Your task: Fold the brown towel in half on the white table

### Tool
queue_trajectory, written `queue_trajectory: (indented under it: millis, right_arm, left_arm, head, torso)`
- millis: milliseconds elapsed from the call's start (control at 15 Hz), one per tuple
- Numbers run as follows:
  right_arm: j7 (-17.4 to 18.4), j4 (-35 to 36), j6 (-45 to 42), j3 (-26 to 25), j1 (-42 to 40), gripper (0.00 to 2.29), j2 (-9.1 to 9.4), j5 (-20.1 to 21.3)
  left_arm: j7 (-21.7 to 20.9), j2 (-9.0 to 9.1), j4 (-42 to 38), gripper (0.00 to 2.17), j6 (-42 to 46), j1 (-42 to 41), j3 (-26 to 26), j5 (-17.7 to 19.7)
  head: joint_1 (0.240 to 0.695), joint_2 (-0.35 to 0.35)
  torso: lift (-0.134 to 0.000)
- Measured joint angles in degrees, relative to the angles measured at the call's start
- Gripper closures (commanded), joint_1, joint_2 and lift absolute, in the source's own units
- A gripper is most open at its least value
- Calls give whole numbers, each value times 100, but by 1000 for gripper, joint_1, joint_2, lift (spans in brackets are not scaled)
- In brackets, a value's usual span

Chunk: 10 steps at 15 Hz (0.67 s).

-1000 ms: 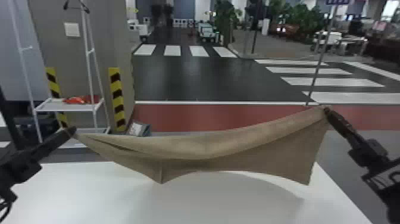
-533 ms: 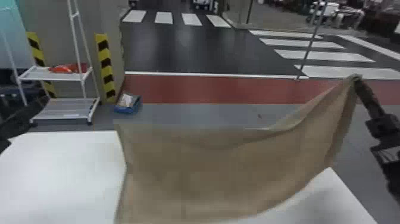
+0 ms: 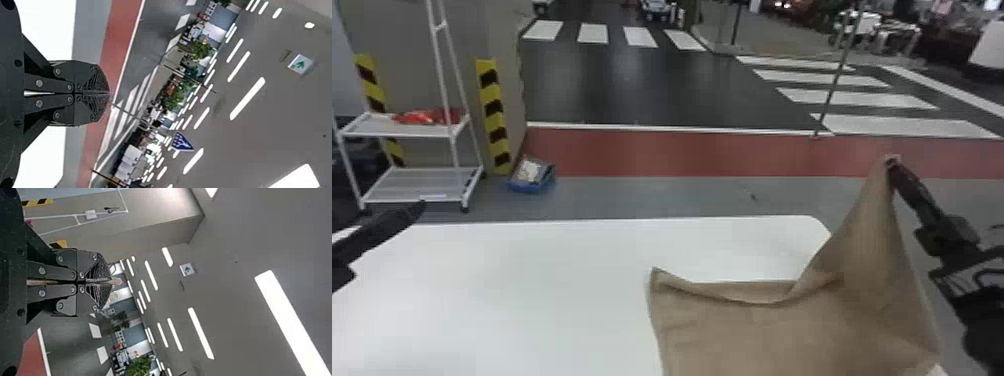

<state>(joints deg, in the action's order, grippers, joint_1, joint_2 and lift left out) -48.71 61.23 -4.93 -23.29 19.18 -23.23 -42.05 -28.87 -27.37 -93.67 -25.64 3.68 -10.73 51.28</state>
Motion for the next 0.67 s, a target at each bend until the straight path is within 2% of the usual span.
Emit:
queue_trajectory:
  millis: [67, 133, 200, 333, 467, 667]
  right_arm:
    - [46, 104, -19, -10, -110, 1116, 86, 110]
    - [68, 185, -32, -21, -215, 1116, 138, 154]
    - [75, 281, -41, -34, -338, 1116, 189, 177]
    - [93, 591, 42, -80, -634, 1116, 295, 148]
    - [147, 1302, 375, -118, -1129, 1116, 469, 32]
    - [393, 2324, 549, -181, -1767, 1116, 704, 125]
  left_arm:
    - [85, 21, -141, 967, -12, -146, 67, -15]
    - [169, 63, -256, 728, -11, -252, 153, -29]
    - [289, 130, -392, 680, -3, -336, 294, -70]
    - [600, 282, -659, 680, 58, -424, 696, -326]
    - [960, 438, -830, 680, 348, -473, 1237, -839]
    - [1208, 525, -864, 680, 514, -479, 1777, -1097]
  head:
    - [549, -170]
    - [562, -177]
    - [571, -185]
    - [590, -211]
    - [614, -242]
    - [632, -258]
  torso:
    - [-123]
    - [-123]
    - [-123]
    - [-123]
    - [-123]
    - [-123]
